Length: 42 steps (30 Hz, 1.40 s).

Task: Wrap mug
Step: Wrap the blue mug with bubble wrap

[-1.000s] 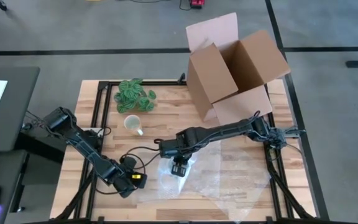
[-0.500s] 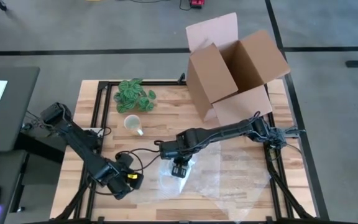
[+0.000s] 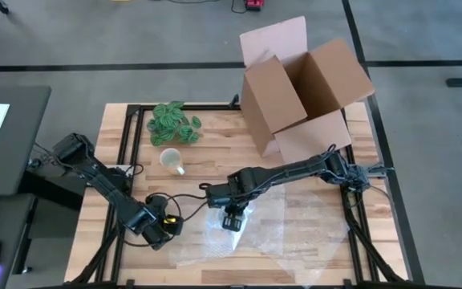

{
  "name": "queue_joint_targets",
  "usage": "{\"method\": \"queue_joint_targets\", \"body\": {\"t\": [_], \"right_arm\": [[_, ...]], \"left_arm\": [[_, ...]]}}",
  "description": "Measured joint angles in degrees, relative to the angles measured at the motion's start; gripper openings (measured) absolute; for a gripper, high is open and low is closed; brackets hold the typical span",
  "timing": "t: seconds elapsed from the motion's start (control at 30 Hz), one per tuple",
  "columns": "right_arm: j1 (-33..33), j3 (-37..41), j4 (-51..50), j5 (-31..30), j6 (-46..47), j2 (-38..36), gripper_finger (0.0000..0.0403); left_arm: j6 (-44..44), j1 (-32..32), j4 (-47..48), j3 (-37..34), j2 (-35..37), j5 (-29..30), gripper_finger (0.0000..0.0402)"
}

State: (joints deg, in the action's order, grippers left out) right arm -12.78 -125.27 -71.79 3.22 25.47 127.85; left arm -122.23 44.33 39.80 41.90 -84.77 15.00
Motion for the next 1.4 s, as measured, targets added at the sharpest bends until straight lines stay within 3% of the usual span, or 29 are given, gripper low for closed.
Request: {"method": "queue_joint_targets", "body": {"t": [0.27,0.47,0.63,0.77,1.03,1.23,1.4], "right_arm": [[0.0,0.0,0.0,0.0,0.2,0.0,0.0012],[0.0,0.0,0.2,0.2,1.3,0.0,0.0012],[0.0,0.0,0.1,0.7,1.5,0.0,0.0012],[-0.3,0.0,-1.1,1.6,1.9,0.0,0.0012],[-0.8,0.0,-4.7,1.7,8.9,0.6,0.0012],[-1.1,0.0,-4.9,1.8,10.1,2.8,0.0012],[-1.1,0.0,-4.1,2.5,9.8,4.9,0.0012]], "left_arm": [[2.6,-2.4,-8.2,-5.7,0.4,1.9,0.0179],[9.1,-5.1,-15.6,-5.8,-1.8,8.7,0.0121],[14.6,-6.6,-20.4,-5.6,-4.2,9.6,0.0054],[18.2,-6.7,-13.2,-2.6,-1.8,7.5,0.0007],[23.2,-2.4,1.7,10.2,5.6,10.1,0.0],[23.3,-1.7,18.3,19.0,5.9,12.2,0.0],[23.5,-2.3,26.5,22.5,6.0,12.3,0.0]]}}
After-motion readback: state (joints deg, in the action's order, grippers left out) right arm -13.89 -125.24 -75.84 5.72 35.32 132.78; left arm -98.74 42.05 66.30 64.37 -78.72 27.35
